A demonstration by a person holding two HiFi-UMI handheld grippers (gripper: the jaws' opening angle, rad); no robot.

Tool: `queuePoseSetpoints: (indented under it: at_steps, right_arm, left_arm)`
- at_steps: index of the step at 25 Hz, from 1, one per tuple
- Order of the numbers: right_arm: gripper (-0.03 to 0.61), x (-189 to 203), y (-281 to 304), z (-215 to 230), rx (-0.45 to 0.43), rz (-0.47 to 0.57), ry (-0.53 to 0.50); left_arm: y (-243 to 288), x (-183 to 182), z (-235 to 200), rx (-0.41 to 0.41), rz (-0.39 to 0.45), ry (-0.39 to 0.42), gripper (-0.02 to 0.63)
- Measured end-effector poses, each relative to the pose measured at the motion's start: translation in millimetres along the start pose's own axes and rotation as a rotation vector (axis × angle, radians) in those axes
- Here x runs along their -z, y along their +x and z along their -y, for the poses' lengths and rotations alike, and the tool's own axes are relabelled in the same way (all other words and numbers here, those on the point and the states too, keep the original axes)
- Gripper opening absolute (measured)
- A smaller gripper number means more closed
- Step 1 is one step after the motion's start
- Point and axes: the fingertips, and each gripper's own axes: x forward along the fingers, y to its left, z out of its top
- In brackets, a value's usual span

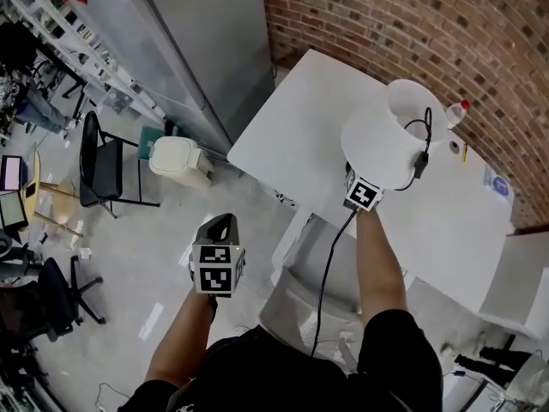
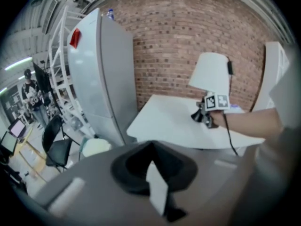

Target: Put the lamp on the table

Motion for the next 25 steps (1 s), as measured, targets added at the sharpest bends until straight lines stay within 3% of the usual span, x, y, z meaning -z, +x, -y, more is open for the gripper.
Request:
queuePoseSetpoints:
  at_steps: [9,13,19,20,22,25]
  right_arm:
    - [0.115,19.4,21.7,-10.7,0.017,-0.012,0.0]
    - [0.115,12.6,20.1,-13.0,0.032,0.03,-0.056]
    - [0.117,13.8,18.5,-12.7,0.032,0.063,-0.021]
    - [0.133,17.6,19.0,-13.2,0.021,0.049,-0.004]
    - [0.228,29.0,17.5,-15.3,-0.003,0.014,0.019]
    - [0.245,48.7,5.1,-19.7,-0.02,-0.02,0.01]
  left_arm:
    - [16.4,16.8,6.8,0.004,-0.06,0.003,-0.003]
    - [25.2,24.1,4.3,-0.004,-0.102,-0.026,-0.003]
    - [28.1,40.5,0.2,-0.017,-0.141,-0.067,-0.003]
    - [28.1,41.8,0.9,-0.016,-0.144,-0.072,-0.003]
    - [27.9,42.9,2.1,-0.012,-0.145,-0.075,-0.003]
    - [25.8,43.8,0.9,-0.01,-0.144,-0.067,-0.003]
